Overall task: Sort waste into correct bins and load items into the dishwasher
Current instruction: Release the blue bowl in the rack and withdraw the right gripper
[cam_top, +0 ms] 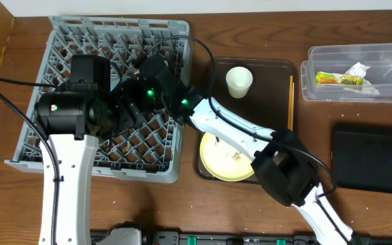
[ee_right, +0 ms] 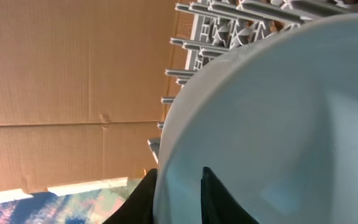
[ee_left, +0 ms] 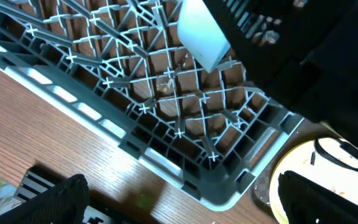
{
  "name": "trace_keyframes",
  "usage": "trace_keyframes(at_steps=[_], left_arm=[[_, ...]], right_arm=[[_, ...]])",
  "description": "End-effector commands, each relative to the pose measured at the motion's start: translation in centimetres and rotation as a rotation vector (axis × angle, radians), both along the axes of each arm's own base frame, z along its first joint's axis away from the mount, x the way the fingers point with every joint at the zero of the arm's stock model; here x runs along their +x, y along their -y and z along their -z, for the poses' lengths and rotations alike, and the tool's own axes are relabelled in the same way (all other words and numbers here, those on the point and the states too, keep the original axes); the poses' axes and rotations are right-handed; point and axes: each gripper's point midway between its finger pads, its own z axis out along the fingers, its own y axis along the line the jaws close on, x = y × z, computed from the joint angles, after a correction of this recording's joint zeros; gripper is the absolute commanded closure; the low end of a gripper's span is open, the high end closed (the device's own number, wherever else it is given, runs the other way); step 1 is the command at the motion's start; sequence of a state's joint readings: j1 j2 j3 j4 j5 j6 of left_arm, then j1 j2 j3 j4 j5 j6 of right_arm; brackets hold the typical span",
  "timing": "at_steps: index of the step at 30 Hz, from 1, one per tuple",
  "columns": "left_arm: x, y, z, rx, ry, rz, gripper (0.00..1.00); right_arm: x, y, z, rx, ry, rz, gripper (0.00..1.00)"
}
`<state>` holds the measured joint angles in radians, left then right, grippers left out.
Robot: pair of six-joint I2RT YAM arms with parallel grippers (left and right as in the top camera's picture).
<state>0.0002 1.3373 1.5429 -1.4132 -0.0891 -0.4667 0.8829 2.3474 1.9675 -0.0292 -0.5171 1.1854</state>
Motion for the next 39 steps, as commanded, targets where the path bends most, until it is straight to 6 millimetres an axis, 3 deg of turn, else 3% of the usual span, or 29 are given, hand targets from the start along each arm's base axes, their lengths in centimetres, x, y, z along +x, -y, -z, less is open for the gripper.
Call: trace_keyframes(at_steps=[1, 2, 3, 10, 18, 22, 30, 33, 37, 39], left_arm=[[-0.1, -0.4, 0.0, 0.016, -0.007, 0.003, 0.02], [-0.1, -0.4, 0.0, 0.016, -0.007, 0.003, 0.02], [-0.1, -0.4, 0.0, 0.016, -0.008, 0.003, 0.02], [-0.1, -0.4, 0.0, 0.016, -0.007, 0.003, 0.02], [-0.1, -0.4, 0.0, 0.016, -0.007, 0.003, 0.02], [-0.1, -0.4, 0.0, 0.016, -0.007, 0.003, 0.02], [-0.1, -0.4, 0.0, 0.016, -0.007, 0.003, 0.02], [-0.1, -0.4, 0.0, 0.016, -0.007, 0.003, 0.02], [-0.1, -0.4, 0.0, 0.016, -0.007, 0.003, 0.02], [-0.1, -0.4, 0.0, 0.016, -0.007, 0.003, 0.02]], right_arm=[[1.4, 2.0, 0.2, -0.053, 0.03, 0.04, 0.79], [1.6, 2.4, -0.1, -0.066, 0.037, 0.054, 0.78], [2.2, 3.8, -1.6, -0.094, 0.073, 0.084, 0.72], [2.6, 6.8, -5.6, -0.143, 0.155, 0.127, 0.51], [3.2, 10.4, -9.2, -0.186, 0.235, 0.165, 0.37], [3.3, 10.8, -9.6, -0.198, 0.264, 0.158, 0.37], [3.4, 12.2, -7.8, -0.327, 0.351, 0.132, 0.43], [4.4, 14.8, -7.9, -0.429, 0.381, 0.212, 0.39], [5.9, 20.4, -9.6, -0.584, 0.461, 0.3, 0.21], [6.5, 23.0, -10.2, -0.655, 0.516, 0.286, 0.18]])
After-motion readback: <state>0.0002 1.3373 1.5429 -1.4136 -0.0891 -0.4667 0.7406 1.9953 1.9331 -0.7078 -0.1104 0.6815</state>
